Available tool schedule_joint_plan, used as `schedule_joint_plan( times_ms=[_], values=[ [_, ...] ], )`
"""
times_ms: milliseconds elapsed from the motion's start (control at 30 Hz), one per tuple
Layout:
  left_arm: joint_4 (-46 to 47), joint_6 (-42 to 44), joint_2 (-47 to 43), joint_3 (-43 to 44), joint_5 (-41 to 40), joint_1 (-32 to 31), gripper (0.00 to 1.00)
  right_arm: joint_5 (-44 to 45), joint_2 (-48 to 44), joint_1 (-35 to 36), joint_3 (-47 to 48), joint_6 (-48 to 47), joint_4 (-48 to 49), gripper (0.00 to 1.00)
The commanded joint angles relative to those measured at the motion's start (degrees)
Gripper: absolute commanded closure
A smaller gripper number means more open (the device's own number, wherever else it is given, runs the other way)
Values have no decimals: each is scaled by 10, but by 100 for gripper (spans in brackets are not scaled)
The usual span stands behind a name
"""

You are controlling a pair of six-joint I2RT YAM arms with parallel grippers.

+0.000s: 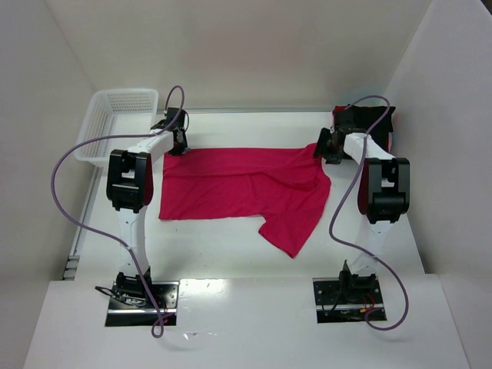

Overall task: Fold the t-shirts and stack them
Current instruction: Fold the flattened tshirt in 1/3 of the way

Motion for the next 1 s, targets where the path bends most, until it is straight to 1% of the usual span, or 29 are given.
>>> schedule_joint_plan(
  times_ms=[0,33,133,233,467,500,567,633,767,833,900,967],
  values=[
    [-7,7,7,19,6,3,100,-49,-73,-5,-24,-3,15,40],
    [-7,7,7,19,6,3,100,-58,-79,-5,-34,-3,15,40],
    [-2,7,7,19,6,3,100,-72,-90,-5,-72,2,25,50],
    [-2,7,7,14,6,3,100,-84,-85,-5,-89,7,19,53],
    [-2,7,7,14,6,3,100,-88,-80,-5,-111,32,19,53],
    [-2,7,7,14,6,3,100,-88,-80,-5,-111,32,19,51],
    [-2,7,7,14,12,3,100,-82,-74,2,-111,32,12,51],
    [-2,7,7,14,12,3,100,-68,-57,9,-99,32,12,50],
    [-2,7,12,14,12,3,100,-68,-33,23,-87,37,12,50],
    [-2,7,12,14,12,3,100,-68,-25,23,-82,37,7,55],
    [-2,7,12,14,12,3,100,-68,-19,28,-82,37,7,57],
    [-2,7,12,14,12,3,100,-62,-19,28,-82,37,7,62]
  ],
)
